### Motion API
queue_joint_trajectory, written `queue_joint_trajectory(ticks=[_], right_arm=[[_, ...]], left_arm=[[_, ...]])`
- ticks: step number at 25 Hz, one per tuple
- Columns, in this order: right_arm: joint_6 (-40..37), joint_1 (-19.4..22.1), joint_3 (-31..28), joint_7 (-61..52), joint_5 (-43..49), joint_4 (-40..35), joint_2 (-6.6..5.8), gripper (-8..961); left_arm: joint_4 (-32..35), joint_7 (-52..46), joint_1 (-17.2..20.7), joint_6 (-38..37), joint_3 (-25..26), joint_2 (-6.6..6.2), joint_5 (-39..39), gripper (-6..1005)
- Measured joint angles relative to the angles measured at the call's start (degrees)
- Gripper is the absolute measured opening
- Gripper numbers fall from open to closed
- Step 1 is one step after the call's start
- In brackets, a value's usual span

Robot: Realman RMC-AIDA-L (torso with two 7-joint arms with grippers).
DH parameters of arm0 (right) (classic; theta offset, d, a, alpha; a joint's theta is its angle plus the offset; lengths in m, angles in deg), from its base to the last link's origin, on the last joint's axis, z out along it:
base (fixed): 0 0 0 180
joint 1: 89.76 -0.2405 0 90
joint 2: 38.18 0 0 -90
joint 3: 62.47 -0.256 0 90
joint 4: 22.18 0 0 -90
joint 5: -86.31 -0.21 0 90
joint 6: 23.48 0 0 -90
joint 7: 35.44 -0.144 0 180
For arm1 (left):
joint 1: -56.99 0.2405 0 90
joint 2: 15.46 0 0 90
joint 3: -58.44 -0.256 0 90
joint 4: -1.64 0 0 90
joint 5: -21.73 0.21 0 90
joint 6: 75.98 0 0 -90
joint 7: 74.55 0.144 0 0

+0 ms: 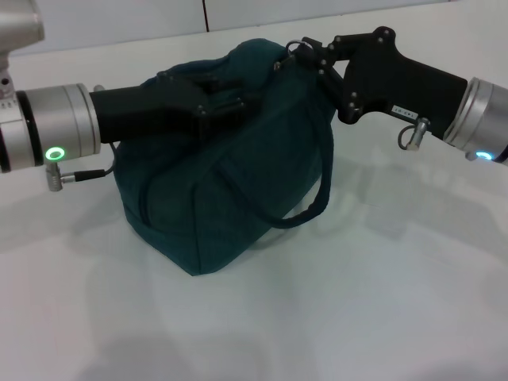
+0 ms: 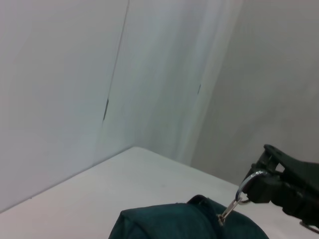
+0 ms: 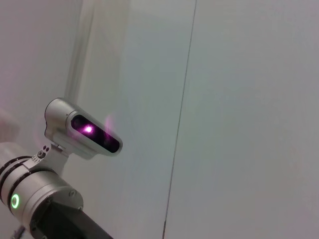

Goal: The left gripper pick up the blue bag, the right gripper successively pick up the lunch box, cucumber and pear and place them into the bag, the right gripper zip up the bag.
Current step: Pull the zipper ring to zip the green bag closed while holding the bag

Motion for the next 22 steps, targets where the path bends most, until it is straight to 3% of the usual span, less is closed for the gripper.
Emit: queue_joint_trajectory(ticks=[6,22], right_arm=[[0.0,-0.1,-0.1,0.0,0.0,0.1,0.04,68],[-0.3,0.2,-0.4,0.0,-2.1,1.1,0.13,78]], left_arm=[[0.0,2.1,0.2,0.0,0.0,0.13,1.4,271],[0.0,12.7,3.1,0.3,0.3,0.25,0.3,123]])
